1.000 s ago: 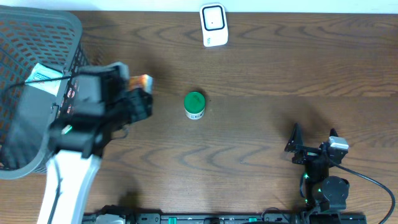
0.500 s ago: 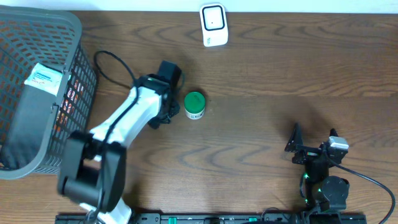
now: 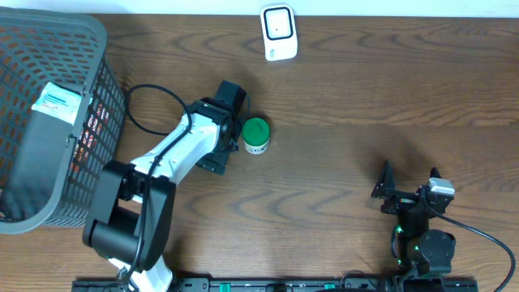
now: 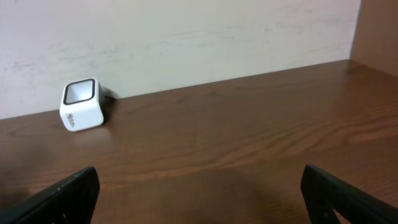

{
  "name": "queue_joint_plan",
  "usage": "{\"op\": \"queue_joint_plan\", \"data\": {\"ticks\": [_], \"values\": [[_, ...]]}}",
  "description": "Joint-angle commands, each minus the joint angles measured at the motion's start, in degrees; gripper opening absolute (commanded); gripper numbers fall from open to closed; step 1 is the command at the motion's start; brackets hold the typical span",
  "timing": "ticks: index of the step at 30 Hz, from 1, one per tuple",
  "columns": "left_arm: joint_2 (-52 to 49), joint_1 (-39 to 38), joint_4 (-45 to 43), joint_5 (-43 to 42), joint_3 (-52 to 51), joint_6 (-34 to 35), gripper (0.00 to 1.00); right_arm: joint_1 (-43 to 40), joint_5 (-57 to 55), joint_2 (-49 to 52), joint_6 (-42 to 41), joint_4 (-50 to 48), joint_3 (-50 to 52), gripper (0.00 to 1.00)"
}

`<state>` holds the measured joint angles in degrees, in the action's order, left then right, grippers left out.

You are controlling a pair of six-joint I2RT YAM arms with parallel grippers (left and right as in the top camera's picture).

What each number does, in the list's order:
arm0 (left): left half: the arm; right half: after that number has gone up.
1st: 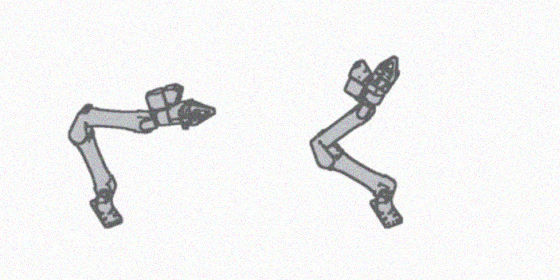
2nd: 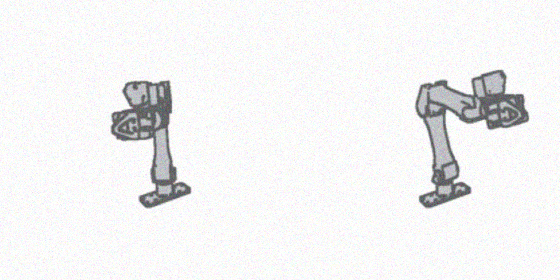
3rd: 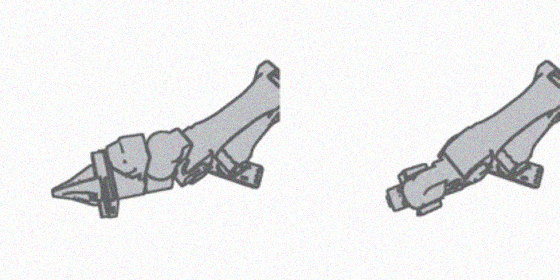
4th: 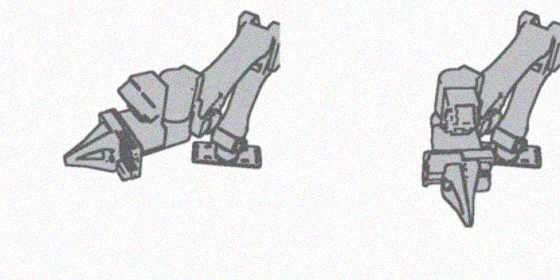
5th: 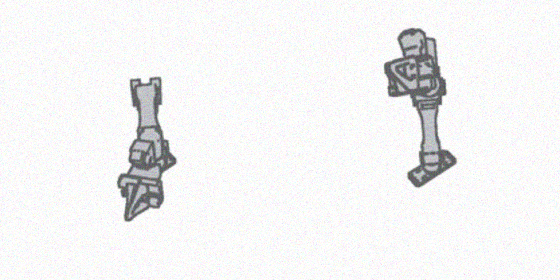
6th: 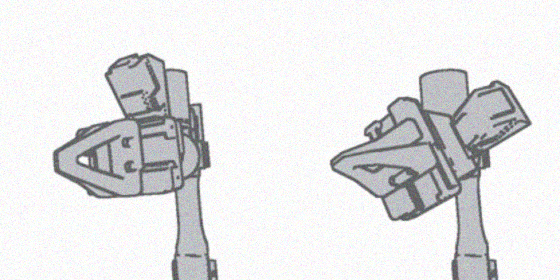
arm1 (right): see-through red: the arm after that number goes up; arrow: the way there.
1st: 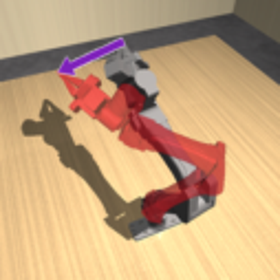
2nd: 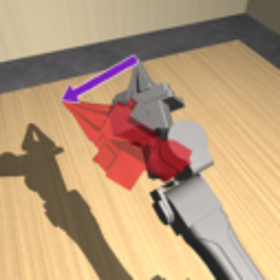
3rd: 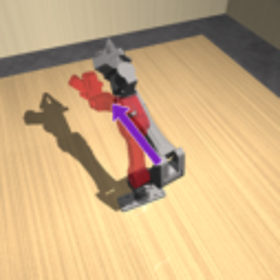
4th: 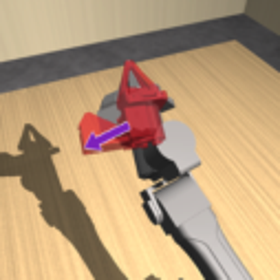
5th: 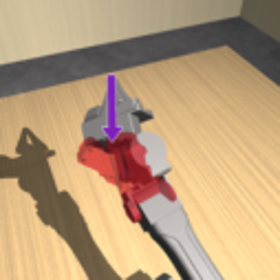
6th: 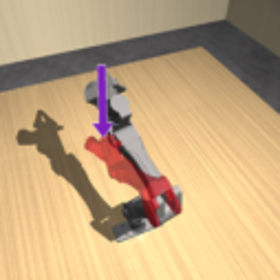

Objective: Scan the item barcode
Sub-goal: 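Carry the orange packet past the scanner and place it left of the jar, then return the left gripper to the basket and grasp the red TOP bar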

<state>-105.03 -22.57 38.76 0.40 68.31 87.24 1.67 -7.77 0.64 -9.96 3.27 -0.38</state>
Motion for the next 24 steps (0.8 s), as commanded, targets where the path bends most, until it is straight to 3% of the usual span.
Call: {"op": "queue_joint_plan", "data": {"ticks": [1, 5, 10, 15, 18, 24], "values": [[6.16, -0.02, 1.86, 4.68, 0.48, 0.70, 0.98, -0.28, -0.74, -0.26, 0.61, 0.20, 0.07, 0.99], [14.95, 0.24, 2.10, 11.52, 1.60, -6.40, 0.98, -0.28, -0.74, -0.26, 0.61, 0.20, 0.07, 0.99], [26.77, 3.21, -1.53, 17.20, 6.49, -30.47, 0.98, -0.28, -0.74, -0.26, 0.61, 0.20, 0.07, 0.99], [35.69, 15.34, -1.09, 19.30, 12.04, -42.42, 0.98, -0.28, -0.74, -0.26, 0.61, 0.20, 0.07, 0.99], [37.86, 30.58, 0.83, 10.97, 14.45, -49.88, 0.98, -0.28, -0.74, -0.26, 0.61, 0.20, 0.07, 0.99], [34.45, 51.10, 1.95, -7.06, 14.47, -69.09, 0.98, -0.28, -0.74, -0.26, 0.61, 0.20, 0.07, 0.99]]}}
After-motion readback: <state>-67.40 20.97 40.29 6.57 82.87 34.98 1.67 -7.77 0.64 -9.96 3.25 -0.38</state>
